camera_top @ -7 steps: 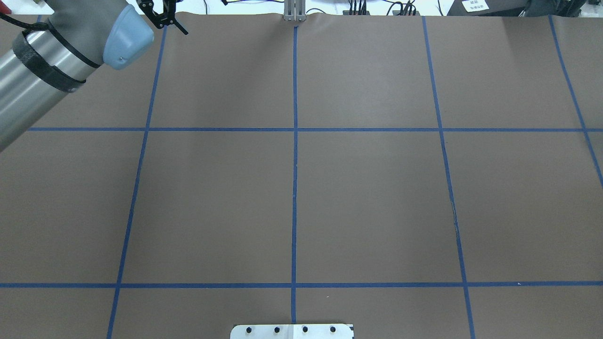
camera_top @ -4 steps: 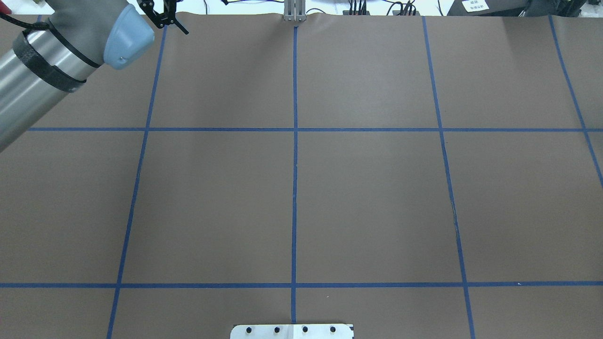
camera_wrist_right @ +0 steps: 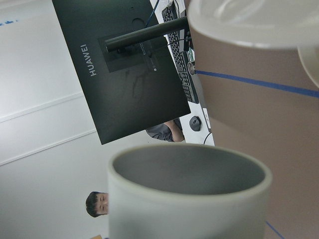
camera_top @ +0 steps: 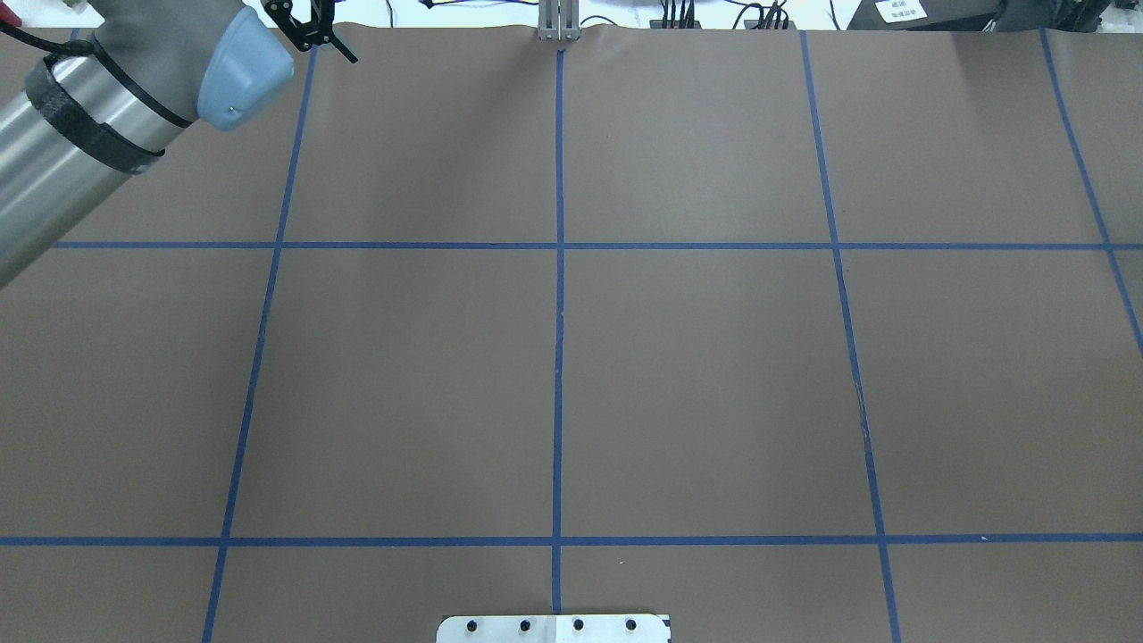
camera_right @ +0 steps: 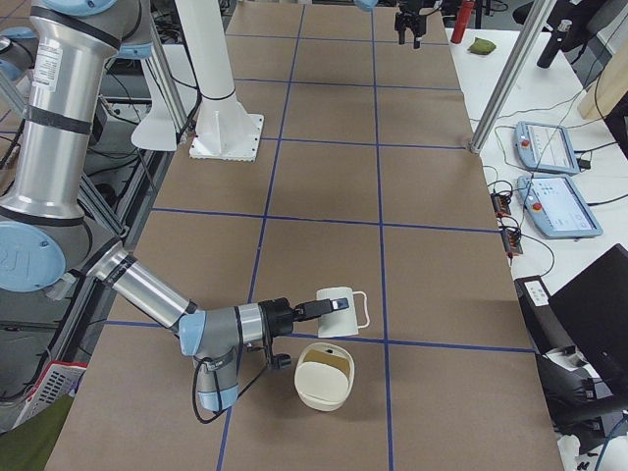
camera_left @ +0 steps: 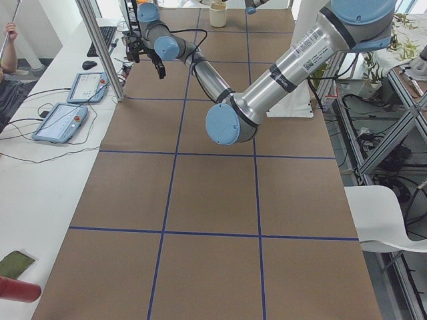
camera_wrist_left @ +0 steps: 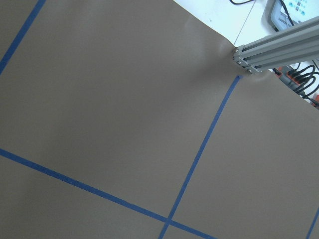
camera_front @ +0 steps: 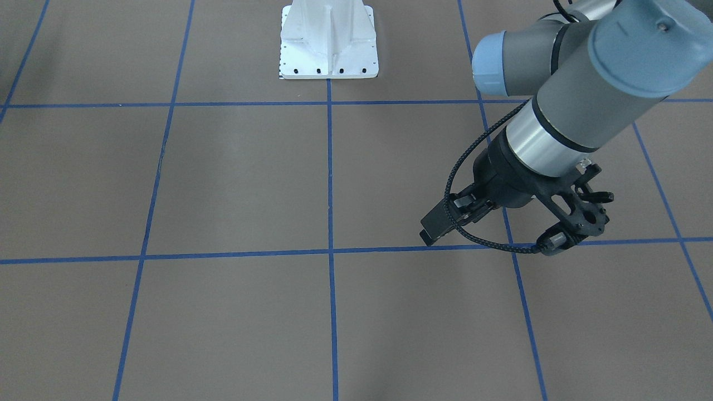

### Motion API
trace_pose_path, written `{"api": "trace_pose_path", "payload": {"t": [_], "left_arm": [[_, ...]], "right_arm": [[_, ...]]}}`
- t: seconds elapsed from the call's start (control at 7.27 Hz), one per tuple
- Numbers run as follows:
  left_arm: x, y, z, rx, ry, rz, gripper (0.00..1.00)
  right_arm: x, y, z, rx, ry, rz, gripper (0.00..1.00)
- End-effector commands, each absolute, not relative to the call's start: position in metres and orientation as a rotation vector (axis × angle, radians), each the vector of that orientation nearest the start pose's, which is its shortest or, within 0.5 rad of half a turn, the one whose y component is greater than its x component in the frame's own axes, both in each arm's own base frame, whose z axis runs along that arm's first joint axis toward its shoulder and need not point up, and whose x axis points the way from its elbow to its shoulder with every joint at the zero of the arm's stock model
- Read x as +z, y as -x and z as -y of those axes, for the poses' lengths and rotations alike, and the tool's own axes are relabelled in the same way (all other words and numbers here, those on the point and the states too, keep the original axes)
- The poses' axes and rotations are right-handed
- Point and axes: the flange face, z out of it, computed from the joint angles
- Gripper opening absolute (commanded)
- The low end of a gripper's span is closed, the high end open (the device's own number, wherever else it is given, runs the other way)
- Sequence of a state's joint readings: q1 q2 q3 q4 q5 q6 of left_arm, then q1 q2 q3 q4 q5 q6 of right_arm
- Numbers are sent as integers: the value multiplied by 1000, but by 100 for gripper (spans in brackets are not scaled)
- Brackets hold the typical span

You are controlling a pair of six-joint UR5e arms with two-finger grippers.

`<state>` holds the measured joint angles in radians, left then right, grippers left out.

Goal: Left arm hands cup to right arm to dump lemon

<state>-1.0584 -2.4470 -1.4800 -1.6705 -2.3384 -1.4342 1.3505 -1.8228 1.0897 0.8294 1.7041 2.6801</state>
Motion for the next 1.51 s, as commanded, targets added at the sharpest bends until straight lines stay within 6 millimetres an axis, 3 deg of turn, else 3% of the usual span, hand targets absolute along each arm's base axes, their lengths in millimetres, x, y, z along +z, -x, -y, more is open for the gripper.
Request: {"api": "trace_pose_path", "payload": {"t": [0.0, 0.41, 0.55, 1.38], "left_arm": [[125, -298, 662, -484, 108, -1101, 100], [128, -299, 664, -480, 89, -1091, 100], [129, -299, 664, -481, 83, -1088, 100], [128, -301, 664, -482, 80, -1085, 100]], "right_arm": [[739, -62, 283, 1721, -24, 2069, 4], [742, -63, 283, 1768, 89, 2140, 4], [738, -63, 291, 1774, 92, 2164, 6], [733, -62, 293, 1756, 92, 2181, 7]]}}
